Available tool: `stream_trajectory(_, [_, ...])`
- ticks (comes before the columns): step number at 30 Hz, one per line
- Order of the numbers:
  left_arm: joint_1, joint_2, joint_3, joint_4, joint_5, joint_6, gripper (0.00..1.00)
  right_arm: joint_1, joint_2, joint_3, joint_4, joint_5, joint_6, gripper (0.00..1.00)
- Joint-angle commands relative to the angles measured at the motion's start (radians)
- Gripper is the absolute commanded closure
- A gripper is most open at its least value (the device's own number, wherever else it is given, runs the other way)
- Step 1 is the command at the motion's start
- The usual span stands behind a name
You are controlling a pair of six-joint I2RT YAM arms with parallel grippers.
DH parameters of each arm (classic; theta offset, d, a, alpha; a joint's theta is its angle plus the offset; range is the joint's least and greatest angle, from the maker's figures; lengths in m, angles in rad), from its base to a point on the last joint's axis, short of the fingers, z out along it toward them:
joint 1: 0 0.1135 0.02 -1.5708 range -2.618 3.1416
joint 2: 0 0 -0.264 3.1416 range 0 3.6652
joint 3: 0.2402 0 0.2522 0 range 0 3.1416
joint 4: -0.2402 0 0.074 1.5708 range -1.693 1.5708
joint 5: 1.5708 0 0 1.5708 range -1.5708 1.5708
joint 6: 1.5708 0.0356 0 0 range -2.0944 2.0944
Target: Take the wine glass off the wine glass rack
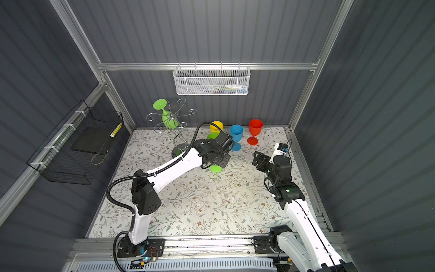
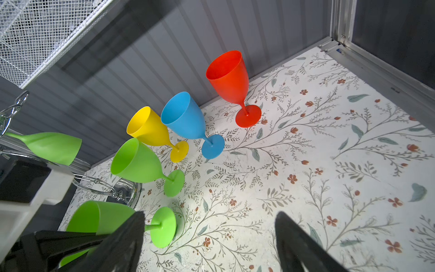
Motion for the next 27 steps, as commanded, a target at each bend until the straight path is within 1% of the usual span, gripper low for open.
stream_trajectory(1, [0.013, -0.001, -0.021, -0.014, 0.011, 0.020, 1.00, -0.003, 0.000, -0.011, 0.015, -0.015, -0.009, 0.13])
stream_trajectory(8, [0.033, -0.011, -0.061, -0.002, 0.035, 0.021, 1.00, -0.003, 0.000, -0.019, 0.023, -0.033, -0.013, 0.13])
stream_trajectory(14, [0.047, -0.023, -0.096, 0.027, 0.069, 0.015, 1.00, -0.002, -0.004, -0.027, 0.034, -0.049, -0.016, 0.10])
stream_trajectory(23, [0.050, -0.016, -0.091, 0.031, 0.077, 0.017, 0.88, -0.002, -0.012, -0.030, 0.037, -0.060, -0.021, 0.09])
stream_trajectory(27, [0.050, -0.010, -0.066, 0.019, 0.073, 0.022, 0.75, -0.002, -0.016, -0.029, 0.039, -0.064, -0.022, 0.09])
